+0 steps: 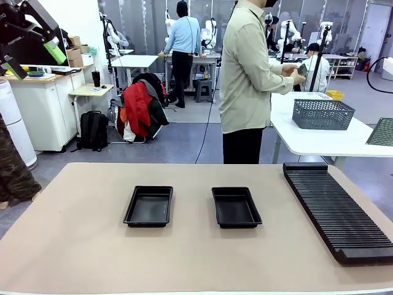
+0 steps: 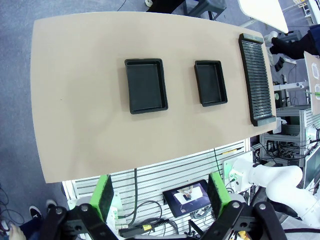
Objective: Inspect and transfer BCBs to ESD trays.
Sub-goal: Pick up the Blank PCB from the PCB Rack and place it in the left ESD tray, then pick up the ESD tray and place it on the left side of the table.
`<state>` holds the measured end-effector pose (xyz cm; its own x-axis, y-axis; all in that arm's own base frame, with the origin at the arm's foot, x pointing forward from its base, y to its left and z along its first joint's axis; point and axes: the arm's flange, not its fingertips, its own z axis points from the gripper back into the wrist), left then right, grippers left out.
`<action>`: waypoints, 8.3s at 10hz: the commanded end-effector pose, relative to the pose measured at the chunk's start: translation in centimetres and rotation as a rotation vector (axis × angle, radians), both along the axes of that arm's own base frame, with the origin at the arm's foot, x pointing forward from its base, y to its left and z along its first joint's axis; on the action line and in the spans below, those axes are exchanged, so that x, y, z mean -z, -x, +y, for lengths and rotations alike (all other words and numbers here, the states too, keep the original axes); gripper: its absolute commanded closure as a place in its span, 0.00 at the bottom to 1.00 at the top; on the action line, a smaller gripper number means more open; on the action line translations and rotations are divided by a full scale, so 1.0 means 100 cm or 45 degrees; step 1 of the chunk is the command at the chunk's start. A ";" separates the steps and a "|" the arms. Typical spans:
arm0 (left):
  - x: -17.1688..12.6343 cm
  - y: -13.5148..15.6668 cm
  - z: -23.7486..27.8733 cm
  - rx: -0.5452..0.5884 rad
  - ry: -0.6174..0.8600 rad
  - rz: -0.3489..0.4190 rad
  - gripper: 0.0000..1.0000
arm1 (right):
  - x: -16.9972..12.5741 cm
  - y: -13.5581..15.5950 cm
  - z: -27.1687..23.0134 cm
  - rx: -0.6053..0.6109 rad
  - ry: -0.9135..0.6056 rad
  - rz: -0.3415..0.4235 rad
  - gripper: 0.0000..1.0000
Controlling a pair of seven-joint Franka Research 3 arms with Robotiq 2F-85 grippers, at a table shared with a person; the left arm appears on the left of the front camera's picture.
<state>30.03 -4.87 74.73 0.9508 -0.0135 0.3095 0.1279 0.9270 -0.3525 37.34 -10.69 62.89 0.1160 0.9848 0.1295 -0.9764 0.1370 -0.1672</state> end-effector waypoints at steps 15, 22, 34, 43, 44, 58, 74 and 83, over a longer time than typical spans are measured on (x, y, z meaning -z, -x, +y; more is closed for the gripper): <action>0.000 -0.001 0.000 -0.003 0.002 -0.001 0.00 | 0.098 -0.032 0.310 0.992 -0.810 0.746 0.97; 0.000 -0.001 0.000 -0.003 0.002 -0.001 0.00 | 0.202 -0.043 0.435 1.144 -1.165 0.914 0.97; 0.000 -0.001 0.000 -0.003 0.002 -0.001 0.00 | 0.365 -0.099 0.525 1.484 -1.294 1.119 0.97; 0.000 -0.001 0.000 -0.003 0.002 -0.001 0.00 | 0.375 -0.102 0.533 1.557 -1.219 1.082 0.97; 0.000 -0.001 0.000 -0.003 0.002 -0.001 0.00 | 0.375 -0.102 0.533 1.557 -1.219 1.082 0.97; 0.000 -0.001 0.000 -0.003 0.002 -0.001 0.00 | 0.275 -0.088 0.542 1.732 -0.779 0.596 0.05; 0.000 -0.001 0.000 -0.003 0.002 -0.001 0.00 | 0.211 -0.055 0.512 1.765 -0.541 0.352 0.00; 0.000 -0.001 0.000 -0.003 0.002 -0.001 0.00 | 0.211 -0.055 0.512 1.765 -0.541 0.352 0.00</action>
<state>30.02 -4.93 74.72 0.9507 -0.0144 0.3096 0.1286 0.9272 -0.3518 42.98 40.41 41.86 0.9822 -0.0362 0.1845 -0.0189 0.9573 0.2885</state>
